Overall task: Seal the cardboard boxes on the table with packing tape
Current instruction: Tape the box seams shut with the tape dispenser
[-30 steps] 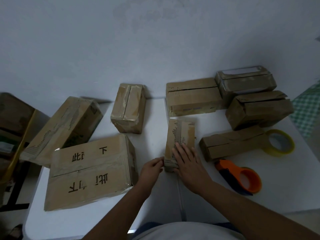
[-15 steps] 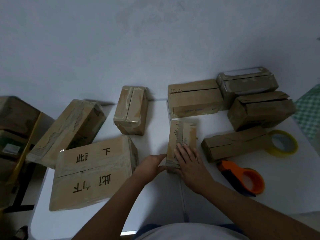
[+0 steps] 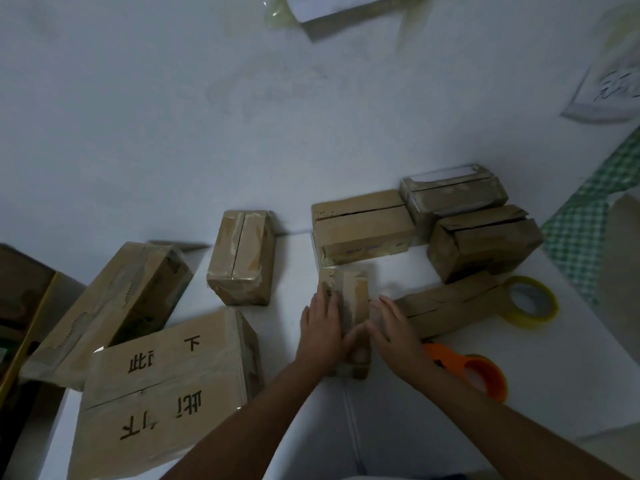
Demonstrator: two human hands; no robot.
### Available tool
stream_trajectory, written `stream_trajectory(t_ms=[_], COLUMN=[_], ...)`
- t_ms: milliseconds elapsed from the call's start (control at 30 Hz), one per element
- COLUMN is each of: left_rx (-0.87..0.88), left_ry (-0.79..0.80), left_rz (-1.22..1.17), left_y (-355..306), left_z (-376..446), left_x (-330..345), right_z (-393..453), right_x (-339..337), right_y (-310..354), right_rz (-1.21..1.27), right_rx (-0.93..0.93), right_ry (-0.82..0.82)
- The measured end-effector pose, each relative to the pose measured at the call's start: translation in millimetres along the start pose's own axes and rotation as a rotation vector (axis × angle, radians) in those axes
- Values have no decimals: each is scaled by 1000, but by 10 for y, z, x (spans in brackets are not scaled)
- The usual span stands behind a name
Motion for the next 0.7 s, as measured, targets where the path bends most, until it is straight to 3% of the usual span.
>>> stream_trajectory(t_ms=[167,400,500,700], left_rx=[-28,175,226,219], left_ry=[132,369,273,145], left_rz=[140,403,470,373], left_y=[-76,410,515,593], left_z=[38,-7,-133,-396], left_x=[263,-139,-256,-19], right_z=[-33,-17,55,287], right_x=[-168,-121,-5,173], right_y=[-155,-144,-51,60], right_rz=[-31,-34,-34,-133], right_rx=[20,-7,-51,-39], right_ry=[-42,-26,-2,119])
Point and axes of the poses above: each hand's wrist, its own z-axis towards the middle knuckle, its own x-axis out of the palm, y = z × x, the point moved 4 cm from there along z, towards the middle knuckle, and after that the axes turned 1 degree about z, right-handed, at the moved point
